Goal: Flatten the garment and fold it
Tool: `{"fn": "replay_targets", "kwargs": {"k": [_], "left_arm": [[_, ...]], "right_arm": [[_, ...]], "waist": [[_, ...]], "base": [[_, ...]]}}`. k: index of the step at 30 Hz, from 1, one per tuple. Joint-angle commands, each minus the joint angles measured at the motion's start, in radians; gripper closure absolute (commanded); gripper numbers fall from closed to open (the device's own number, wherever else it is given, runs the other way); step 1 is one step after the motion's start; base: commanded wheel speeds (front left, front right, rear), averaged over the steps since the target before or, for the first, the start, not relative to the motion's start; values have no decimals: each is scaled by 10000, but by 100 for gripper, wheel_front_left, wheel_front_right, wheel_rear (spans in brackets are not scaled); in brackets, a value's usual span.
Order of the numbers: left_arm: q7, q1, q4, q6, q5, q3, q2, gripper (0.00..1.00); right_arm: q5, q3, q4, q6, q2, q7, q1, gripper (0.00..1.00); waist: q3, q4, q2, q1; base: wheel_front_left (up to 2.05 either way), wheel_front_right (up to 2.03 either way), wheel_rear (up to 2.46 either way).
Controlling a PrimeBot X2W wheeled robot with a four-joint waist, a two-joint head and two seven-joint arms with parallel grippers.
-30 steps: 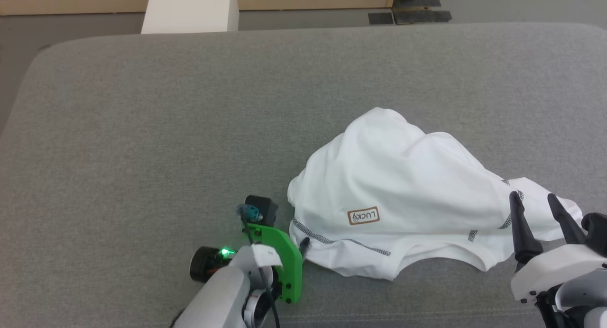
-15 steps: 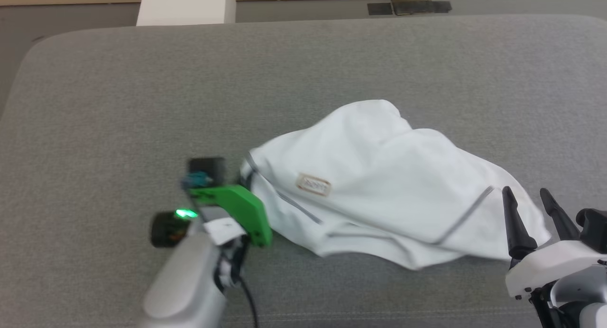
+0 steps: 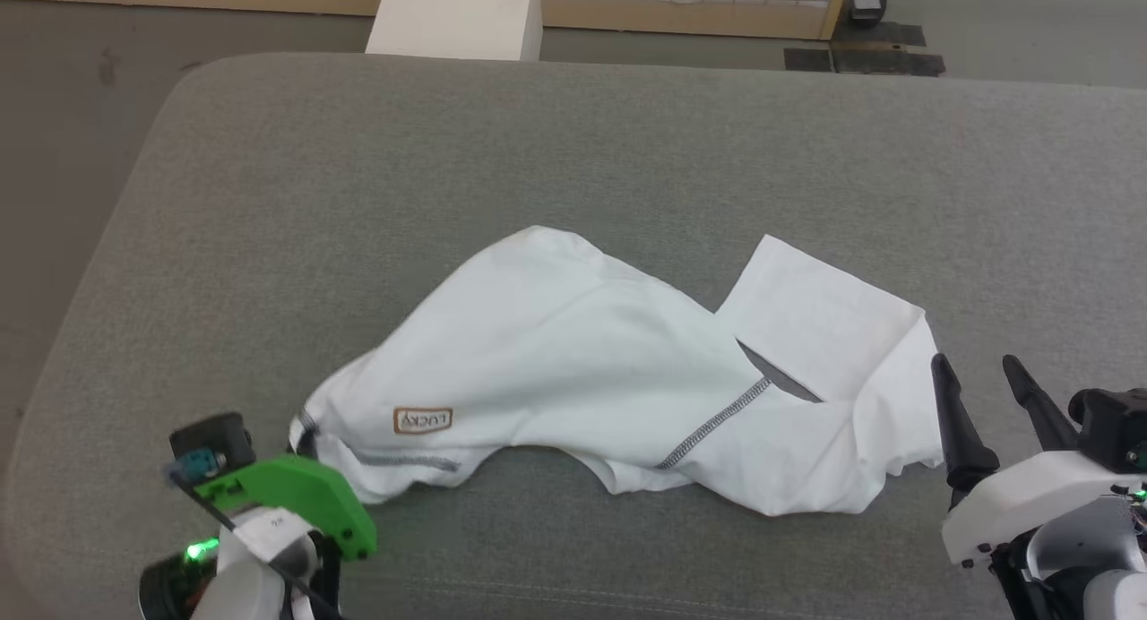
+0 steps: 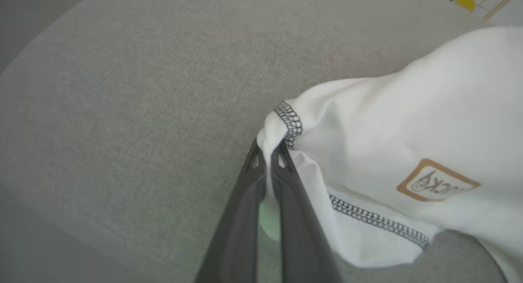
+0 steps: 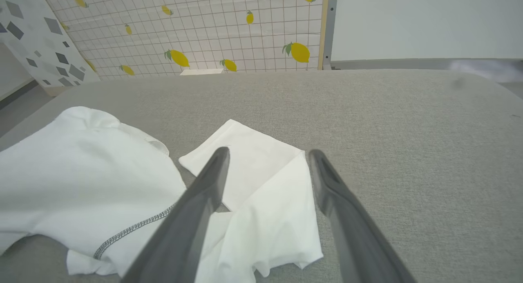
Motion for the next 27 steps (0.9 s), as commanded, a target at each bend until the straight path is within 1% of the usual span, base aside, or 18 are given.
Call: {"fn": "replay_targets", "kwargs": {"k": [1,2,4,5,8,12,14,18,21,24,27], "left_arm": [[133,273,-165,-13,-139,-31,-36,6],[199,441,-250,-53,-229,-42,-64,0],[77,719,-470,-171,-416,-10,-179,0],[-198,828,-636,-247,-550,82,-312,0],[-1435,953,-1022,-616,-611,237,-568,0],[-3186,801,-1118,-1031,-219,228,-738,0],[-3583,613,-1130,-1136,105,182,-805,0],[-3804,154,-1338,-1418,794,118,-1043,0],[-3815,-146,-1841,-1659,1342,249,-1314,0],[-3817,-306,-2026,-1962,1663,269,-1514,0],[-3818,-437,-2035,-2140,1753,233,-1600,0]], "right_arm": [[-109,104,-97,-15,-5,69,-18,0],[-146,180,-121,-15,-5,112,-48,0],[-283,469,-161,-15,-5,206,-209,0],[-355,676,-167,-15,-5,251,-340,0],[-550,1380,-45,-15,-5,369,-944,0],[-487,2411,566,-15,-187,518,-2165,0],[-384,2891,1070,-15,-340,678,-2936,0],[-196,3598,2331,-15,-487,1112,-4552,0],[31,4052,3359,-15,-556,1725,-5532,0],[191,4369,4450,-15,-713,2655,-6367,0],[106,4484,5384,-15,-949,3616,-6986,0]], "waist": [[-103,300,0,0],[-104,377,0,0],[-92,533,0,0],[-74,631,0,0],[64,943,0,0],[347,1412,0,0],[521,1674,0,0],[950,2253,0,0],[1270,2680,0,0],[1587,3100,0,0],[1849,3449,0,0]], "base": [[0,0,0],[0,0,0],[0,0,0],[0,0,0],[0,0,0],[0,0,0],[0,0,0],[0,0,0],[0,0,0],[0,0,0],[0,0,0]]}}
